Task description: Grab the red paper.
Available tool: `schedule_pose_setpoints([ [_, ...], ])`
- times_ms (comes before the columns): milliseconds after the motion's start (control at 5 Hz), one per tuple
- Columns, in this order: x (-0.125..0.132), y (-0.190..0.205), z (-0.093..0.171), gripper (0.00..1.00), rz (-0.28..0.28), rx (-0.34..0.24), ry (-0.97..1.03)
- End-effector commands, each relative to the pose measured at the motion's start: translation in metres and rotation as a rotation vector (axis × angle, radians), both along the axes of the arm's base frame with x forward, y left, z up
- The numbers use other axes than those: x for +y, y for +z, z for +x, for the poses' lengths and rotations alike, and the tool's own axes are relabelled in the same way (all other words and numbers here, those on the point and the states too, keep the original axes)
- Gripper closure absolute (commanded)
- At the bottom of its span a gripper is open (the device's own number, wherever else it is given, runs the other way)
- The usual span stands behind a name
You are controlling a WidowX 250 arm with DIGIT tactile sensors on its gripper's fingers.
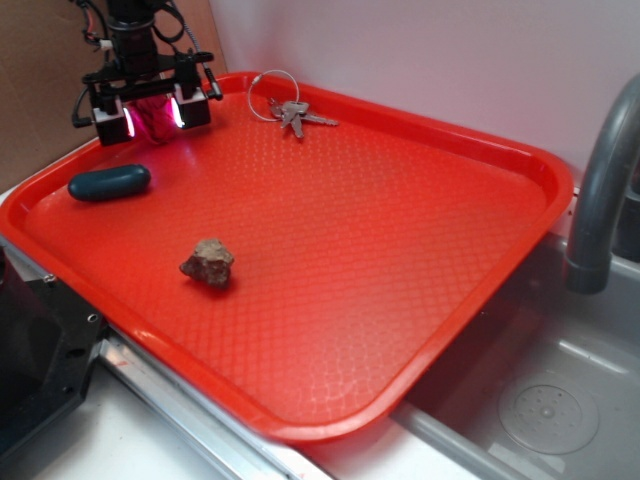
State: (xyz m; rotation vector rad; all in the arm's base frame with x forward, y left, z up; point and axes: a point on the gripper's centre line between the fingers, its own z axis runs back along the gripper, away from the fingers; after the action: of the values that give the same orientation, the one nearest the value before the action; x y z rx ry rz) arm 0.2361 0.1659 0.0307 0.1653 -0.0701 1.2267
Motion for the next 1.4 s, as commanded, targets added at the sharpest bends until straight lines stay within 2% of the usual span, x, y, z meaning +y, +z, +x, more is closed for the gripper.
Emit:
schedule_pose_setpoints([
  [0,0.018,0.024,0.0,0.0,0.039,-0.072,0.027],
  [200,0.019,0.017,0.01,0.0,0.039,-0.045,0.018],
  [400,0.018,0.01,0.013,1.0,0.036,-0.031,0.025],
  [1000,0.012,0.013,0.012,1.0,0.037,-0.027,0.001],
  [1200,0.001,0.02,0.006,1.0,0.026,0.003,-0.054],
])
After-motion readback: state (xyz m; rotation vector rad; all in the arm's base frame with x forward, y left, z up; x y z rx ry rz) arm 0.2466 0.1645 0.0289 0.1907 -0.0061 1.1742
